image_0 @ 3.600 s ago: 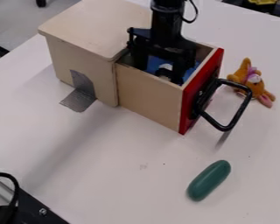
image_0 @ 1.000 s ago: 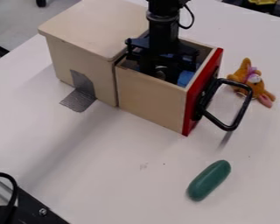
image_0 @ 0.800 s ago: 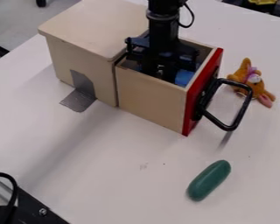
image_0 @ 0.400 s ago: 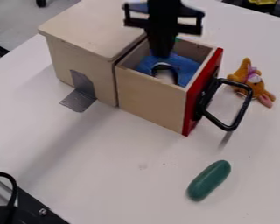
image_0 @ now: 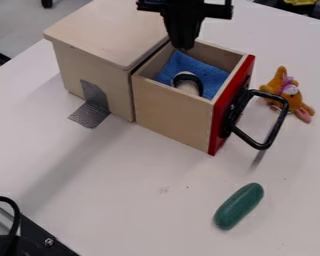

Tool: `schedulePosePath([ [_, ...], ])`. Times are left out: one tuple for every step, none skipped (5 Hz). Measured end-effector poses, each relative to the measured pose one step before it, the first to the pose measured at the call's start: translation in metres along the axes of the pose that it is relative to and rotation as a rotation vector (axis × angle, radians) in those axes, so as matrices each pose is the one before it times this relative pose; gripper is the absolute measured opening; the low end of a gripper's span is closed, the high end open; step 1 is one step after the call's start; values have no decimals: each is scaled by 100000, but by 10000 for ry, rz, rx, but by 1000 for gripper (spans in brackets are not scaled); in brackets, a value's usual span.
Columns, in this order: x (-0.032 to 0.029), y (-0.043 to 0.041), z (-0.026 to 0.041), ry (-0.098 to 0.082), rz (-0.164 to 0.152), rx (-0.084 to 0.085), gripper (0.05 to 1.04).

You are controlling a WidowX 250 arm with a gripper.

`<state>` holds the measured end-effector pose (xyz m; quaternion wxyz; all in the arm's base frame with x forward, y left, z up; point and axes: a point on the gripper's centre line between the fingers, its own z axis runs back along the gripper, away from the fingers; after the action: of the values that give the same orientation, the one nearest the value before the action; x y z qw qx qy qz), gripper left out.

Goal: Take the mushroom out of the drawer and put it on the middle bottom part of the table

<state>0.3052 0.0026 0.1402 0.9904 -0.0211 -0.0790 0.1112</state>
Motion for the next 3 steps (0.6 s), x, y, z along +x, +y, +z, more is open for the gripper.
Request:
schedulePosePath([
  [191,173,-1554,306,-37,111,458],
  [188,48,-1715,306,15,118,785],
  [-53,136,-1331,263,34,177,1002],
])
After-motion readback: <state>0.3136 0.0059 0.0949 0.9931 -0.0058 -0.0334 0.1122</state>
